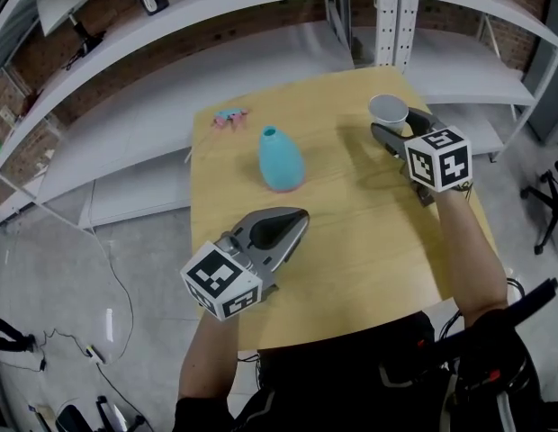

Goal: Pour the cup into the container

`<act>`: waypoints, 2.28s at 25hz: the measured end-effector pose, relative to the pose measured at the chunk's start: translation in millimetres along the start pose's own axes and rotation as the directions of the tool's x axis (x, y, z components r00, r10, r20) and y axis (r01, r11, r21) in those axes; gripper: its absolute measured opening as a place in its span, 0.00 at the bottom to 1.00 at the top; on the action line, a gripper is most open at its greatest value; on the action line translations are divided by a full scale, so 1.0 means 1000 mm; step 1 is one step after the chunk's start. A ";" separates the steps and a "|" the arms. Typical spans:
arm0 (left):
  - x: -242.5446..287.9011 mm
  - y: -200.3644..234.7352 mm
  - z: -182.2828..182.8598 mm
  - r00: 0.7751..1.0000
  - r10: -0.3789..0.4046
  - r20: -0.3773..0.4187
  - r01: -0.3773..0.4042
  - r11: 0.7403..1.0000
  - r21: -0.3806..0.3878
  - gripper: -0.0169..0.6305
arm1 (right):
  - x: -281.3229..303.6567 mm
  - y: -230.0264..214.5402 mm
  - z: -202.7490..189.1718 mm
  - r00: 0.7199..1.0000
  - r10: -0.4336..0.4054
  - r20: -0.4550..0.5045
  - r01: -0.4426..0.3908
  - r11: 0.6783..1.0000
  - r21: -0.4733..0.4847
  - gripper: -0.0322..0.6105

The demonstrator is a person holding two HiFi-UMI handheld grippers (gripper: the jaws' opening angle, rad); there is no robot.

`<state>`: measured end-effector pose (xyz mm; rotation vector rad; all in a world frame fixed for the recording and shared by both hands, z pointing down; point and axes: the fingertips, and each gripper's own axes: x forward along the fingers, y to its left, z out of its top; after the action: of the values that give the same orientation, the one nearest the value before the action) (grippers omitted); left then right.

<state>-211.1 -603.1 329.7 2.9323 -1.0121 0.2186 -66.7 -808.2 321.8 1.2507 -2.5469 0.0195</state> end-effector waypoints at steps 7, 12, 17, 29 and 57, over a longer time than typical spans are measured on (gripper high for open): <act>-0.001 0.003 0.001 1.000 0.020 0.001 -0.020 1.000 -0.009 0.03 | 0.003 -0.001 -0.011 0.999 0.036 0.012 -0.037 0.995 0.098 0.51; -0.001 0.003 0.000 1.000 0.022 -0.002 -0.022 1.000 -0.009 0.03 | 0.005 -0.004 -0.015 0.999 0.053 0.008 -0.054 0.984 0.169 0.51; -0.001 0.004 -0.001 1.000 0.021 -0.004 -0.022 1.000 -0.010 0.03 | 0.009 -0.003 -0.019 0.998 0.061 -0.018 -0.057 0.983 0.175 0.51; 0.001 0.003 0.001 1.000 0.015 -0.004 -0.015 1.000 -0.006 0.03 | 0.003 -0.006 -0.019 0.999 0.038 -0.026 -0.032 0.982 0.185 0.53; -0.056 -0.073 -0.007 0.953 0.303 -0.007 -0.303 0.949 -0.093 0.03 | -0.175 0.097 -0.062 0.986 0.164 -0.010 -0.161 0.977 0.137 0.05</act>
<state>-210.7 -510.7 329.6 2.6842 -1.4310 0.1624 -24.5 -604.2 344.8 1.0772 -2.6609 0.2446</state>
